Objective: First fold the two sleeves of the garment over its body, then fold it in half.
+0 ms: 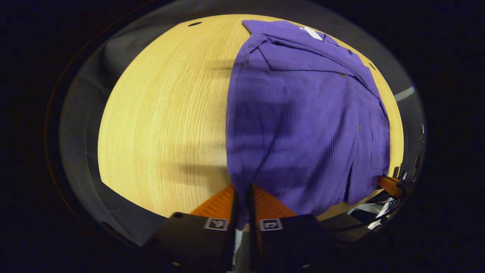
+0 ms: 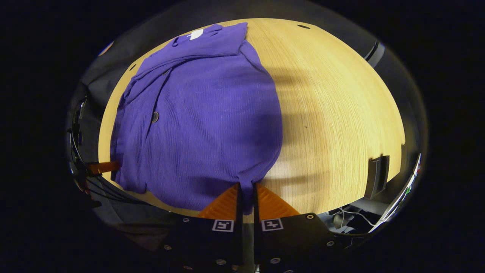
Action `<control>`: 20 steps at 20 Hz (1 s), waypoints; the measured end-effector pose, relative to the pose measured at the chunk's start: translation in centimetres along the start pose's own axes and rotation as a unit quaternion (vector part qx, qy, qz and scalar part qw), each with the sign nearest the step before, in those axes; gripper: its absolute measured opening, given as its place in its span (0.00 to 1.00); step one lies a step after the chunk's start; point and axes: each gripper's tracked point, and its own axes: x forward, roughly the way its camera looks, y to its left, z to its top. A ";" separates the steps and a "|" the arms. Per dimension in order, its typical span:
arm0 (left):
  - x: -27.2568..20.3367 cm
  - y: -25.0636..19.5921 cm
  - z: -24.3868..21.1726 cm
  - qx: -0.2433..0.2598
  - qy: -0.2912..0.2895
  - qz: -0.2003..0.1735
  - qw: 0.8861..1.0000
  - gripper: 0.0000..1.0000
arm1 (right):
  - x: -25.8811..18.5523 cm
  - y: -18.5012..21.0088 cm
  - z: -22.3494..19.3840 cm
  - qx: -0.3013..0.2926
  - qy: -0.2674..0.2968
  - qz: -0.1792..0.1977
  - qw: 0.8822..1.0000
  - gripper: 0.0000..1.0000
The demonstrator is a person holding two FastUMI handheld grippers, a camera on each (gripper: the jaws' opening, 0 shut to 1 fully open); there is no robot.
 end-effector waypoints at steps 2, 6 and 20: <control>-0.9 -0.7 0.5 0.006 0.007 -0.009 1.000 0.08 | 0.0 0.2 0.2 0.018 0.009 0.014 1.000 0.06; -2.1 -1.4 0.2 -0.009 0.006 -0.034 0.999 0.02 | -1.3 0.8 1.5 0.018 -0.002 0.030 0.999 0.04; -10.5 -3.5 9.4 0.024 -0.071 -0.074 0.994 0.02 | -8.5 3.9 13.5 -0.031 -0.108 0.087 0.990 0.04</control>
